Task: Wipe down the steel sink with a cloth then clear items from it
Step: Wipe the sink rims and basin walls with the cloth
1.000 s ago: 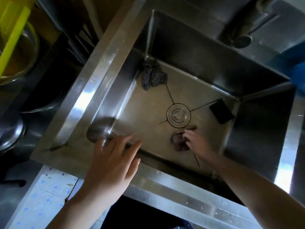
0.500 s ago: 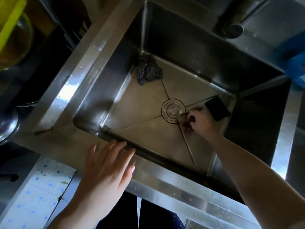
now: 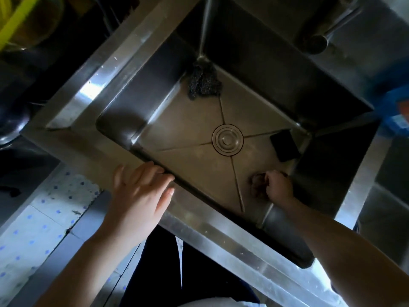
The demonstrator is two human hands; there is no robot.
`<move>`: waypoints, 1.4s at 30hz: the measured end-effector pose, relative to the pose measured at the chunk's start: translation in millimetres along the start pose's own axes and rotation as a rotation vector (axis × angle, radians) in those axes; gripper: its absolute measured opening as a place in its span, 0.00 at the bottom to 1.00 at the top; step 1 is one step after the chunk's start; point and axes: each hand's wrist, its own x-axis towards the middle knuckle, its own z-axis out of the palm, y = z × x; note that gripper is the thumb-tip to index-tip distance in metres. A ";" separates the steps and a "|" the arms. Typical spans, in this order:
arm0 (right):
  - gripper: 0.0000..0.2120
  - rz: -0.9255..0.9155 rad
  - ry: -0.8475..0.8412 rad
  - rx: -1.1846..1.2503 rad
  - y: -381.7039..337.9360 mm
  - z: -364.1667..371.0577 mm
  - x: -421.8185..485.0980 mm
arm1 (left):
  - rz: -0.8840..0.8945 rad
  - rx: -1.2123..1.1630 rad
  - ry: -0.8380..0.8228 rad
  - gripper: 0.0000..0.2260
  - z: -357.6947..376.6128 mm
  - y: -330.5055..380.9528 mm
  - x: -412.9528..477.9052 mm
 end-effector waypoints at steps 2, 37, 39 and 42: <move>0.07 0.086 0.035 0.040 1.7 -2.6 5.7 | -0.003 -0.011 0.022 0.12 1.6 0.4 1.3; 0.13 -0.658 -0.046 0.071 -251.8 -18.6 35.7 | -0.188 -0.010 0.269 0.14 8.7 -35.2 -14.4; 0.14 -0.738 -0.072 0.015 -229.0 -8.6 21.7 | -0.187 -0.024 0.274 0.15 10.0 -35.1 -14.9; 0.14 -0.786 -0.124 -0.006 -181.4 10.6 0.5 | -0.202 -0.022 0.297 0.16 12.4 -36.3 -16.5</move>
